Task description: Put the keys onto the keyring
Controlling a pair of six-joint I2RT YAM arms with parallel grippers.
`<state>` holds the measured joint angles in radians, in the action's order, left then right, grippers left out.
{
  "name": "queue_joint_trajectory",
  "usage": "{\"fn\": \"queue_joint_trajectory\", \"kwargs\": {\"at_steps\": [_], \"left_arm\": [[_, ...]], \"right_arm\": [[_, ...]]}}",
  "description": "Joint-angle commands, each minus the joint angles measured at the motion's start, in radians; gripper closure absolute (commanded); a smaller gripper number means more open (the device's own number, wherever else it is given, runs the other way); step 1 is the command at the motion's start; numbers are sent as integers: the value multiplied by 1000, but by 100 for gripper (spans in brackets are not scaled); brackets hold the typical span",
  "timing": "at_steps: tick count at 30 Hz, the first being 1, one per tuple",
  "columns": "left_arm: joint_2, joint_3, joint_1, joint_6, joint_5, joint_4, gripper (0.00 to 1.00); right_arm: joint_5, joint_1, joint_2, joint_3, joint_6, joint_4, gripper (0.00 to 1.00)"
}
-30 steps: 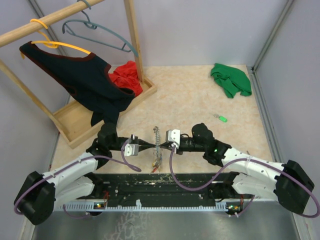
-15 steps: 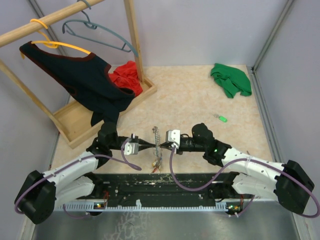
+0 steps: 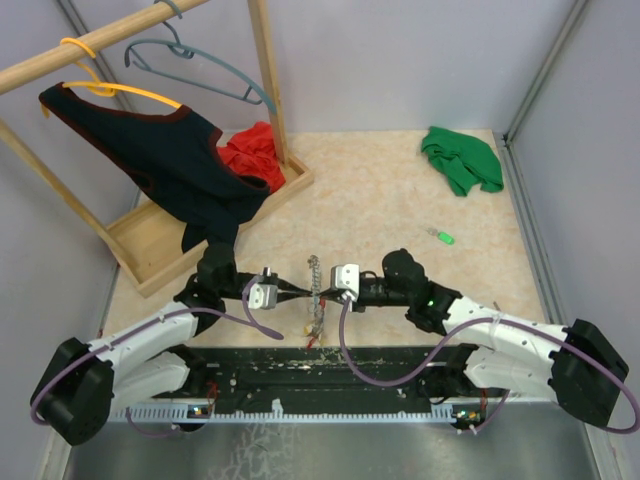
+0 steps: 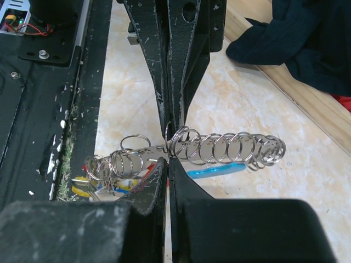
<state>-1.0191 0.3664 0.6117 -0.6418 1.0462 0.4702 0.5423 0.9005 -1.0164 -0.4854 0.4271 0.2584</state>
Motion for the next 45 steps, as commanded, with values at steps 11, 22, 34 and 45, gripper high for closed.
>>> {"fn": "queue_joint_trajectory", "kwargs": {"at_steps": [11,22,34,45], "left_arm": [[-14,41,31,17,23,38,100],[-15,64,55,-47,-66,-58,100],[-20,129,57,-67,-140,-209,100],[-53,123,64,130,-117,-98,100]], "right_arm": [[33,32,13,-7,6,152,100],[56,35,25,-15,-38,200,100],[-13,34,73,-16,13,122,100],[19,34,44,-81,7,22,100]]}}
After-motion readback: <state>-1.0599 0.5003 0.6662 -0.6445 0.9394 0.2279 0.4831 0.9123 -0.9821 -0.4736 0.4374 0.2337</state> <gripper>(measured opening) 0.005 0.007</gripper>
